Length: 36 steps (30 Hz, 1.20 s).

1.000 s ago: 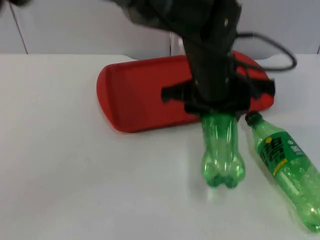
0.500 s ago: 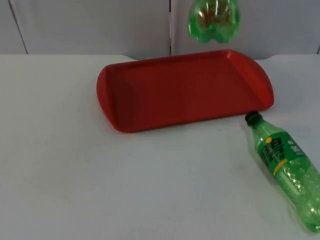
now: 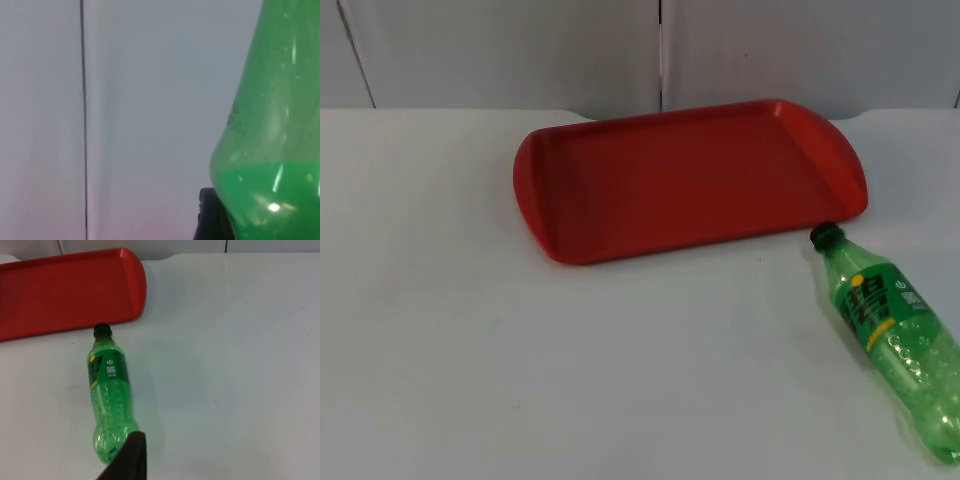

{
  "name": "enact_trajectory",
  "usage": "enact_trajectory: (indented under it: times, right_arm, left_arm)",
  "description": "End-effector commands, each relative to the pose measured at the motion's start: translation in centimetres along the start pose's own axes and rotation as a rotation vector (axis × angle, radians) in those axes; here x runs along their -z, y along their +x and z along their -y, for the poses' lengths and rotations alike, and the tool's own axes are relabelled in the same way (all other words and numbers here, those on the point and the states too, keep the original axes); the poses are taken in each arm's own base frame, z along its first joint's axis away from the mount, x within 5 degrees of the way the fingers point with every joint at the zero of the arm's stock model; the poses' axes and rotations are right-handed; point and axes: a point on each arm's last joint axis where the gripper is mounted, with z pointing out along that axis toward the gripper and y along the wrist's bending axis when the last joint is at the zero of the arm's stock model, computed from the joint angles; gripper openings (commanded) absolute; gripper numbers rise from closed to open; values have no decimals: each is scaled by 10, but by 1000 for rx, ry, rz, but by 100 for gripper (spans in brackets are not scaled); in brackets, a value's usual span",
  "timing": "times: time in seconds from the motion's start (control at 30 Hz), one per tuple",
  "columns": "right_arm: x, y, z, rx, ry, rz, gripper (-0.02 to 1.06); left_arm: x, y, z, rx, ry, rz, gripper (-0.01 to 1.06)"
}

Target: Place the bottle upright on the tray.

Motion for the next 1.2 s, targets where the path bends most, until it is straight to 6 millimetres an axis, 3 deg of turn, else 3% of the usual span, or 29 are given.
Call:
enact_trajectory:
  times: [0.0,0.23,0.4,0.47,0.73,1.07,1.17]
  right_arm:
    - [0,0,0,-1,1,9,105]
    - [0,0,0,-1,1,9,105]
    - [0,0,0,-1,1,9,105]
    - [0,0,0,-1,1,9,105]
    - [0,0,0,-1,1,9,105]
    - [0,0,0,-1,1,9,105]
    - [0,0,0,-1,1,9,105]
  left_arm:
    - [1,-7,-8,-3,43,62,0]
    - [-9,20,-55,37,213,163,0]
    - [-1,35,-85,22,418,327,0]
    - [1,37,-99,3,419,354,0]
    - [-4,46,-113,-256,362,309,0]
    - [-5,47,-114,-375,336,329,0]
    - [-14,54,-119,-323,315,347,0]
